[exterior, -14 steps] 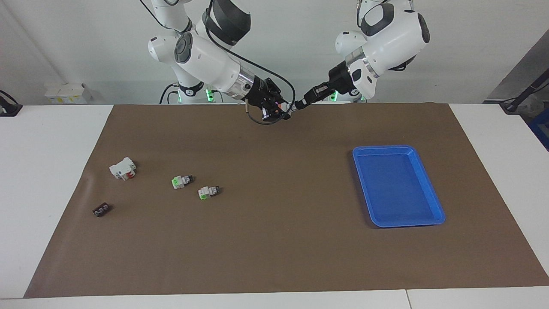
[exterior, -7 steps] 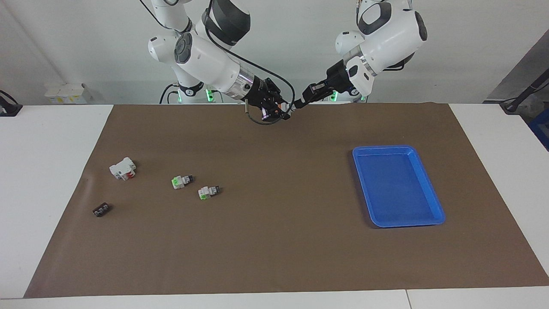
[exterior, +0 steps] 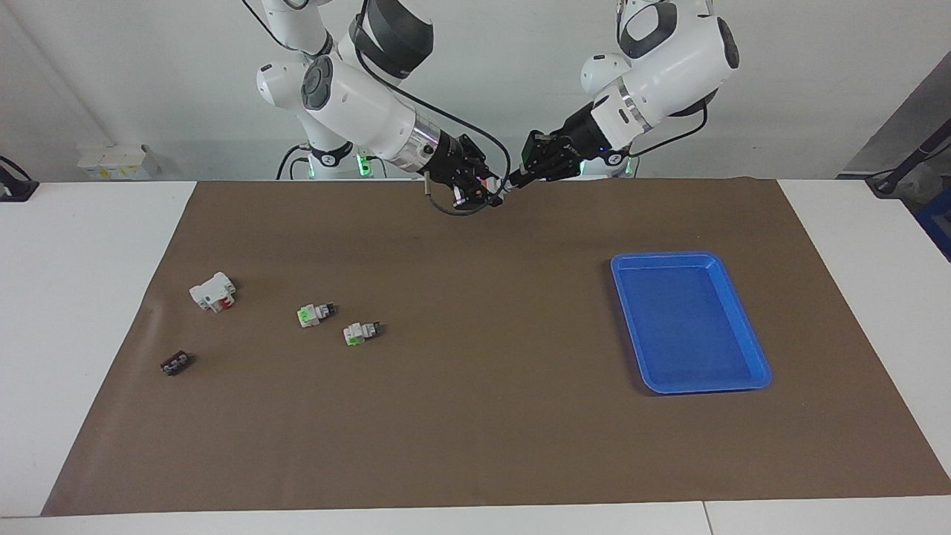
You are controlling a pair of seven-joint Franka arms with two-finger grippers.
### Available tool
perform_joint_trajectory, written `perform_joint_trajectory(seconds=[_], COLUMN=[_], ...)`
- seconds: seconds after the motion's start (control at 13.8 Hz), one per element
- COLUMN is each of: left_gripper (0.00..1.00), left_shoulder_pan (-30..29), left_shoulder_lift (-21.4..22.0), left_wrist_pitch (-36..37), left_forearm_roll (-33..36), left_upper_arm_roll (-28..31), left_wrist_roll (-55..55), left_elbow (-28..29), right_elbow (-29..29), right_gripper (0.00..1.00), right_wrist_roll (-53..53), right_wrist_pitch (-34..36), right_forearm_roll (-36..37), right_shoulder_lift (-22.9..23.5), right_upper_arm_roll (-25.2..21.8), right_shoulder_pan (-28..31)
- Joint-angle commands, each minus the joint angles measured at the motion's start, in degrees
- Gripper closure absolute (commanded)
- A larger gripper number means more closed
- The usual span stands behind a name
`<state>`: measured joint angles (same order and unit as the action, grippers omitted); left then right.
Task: Turn and place switch with both arms
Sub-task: 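Turn the left gripper holding the switch, then open the right gripper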
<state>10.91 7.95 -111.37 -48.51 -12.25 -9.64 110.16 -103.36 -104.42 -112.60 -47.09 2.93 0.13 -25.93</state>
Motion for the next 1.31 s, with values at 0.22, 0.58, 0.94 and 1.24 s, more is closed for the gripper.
perform_joint_trajectory(seconds=[0.22,0.58,0.94,1.24], left_gripper=[1.00,1.00,1.00,1.00], left_shoulder_pan=[0.1,0.3,-0.1,-0.8], left_shoulder_lift=[3.7,3.9,3.8,3.9], left_wrist_pitch=[4.1,6.3,6.9,6.3], left_forearm_roll=[-0.7,3.2,4.3,5.1], left_upper_arm_roll=[-0.5,-1.2,-0.9,-0.6], left_wrist_roll=[27.8,36.5,41.7,47.5], left_elbow=[1.8,0.9,0.3,0.1], right_elbow=[0.4,0.4,0.4,0.4], right_gripper=[1.00,1.00,1.00,1.00], right_wrist_roll=[-0.3,-0.5,-0.5,-0.6], right_wrist_pitch=[-0.7,-0.6,-0.4,-0.2], right_forearm_roll=[-1.2,-1.2,-1.2,-1.2], right_shoulder_lift=[0.5,0.4,0.4,0.3], right_upper_arm_roll=[0.2,0.2,0.2,0.2], right_shoulder_pan=[0.2,0.2,0.3,0.3])
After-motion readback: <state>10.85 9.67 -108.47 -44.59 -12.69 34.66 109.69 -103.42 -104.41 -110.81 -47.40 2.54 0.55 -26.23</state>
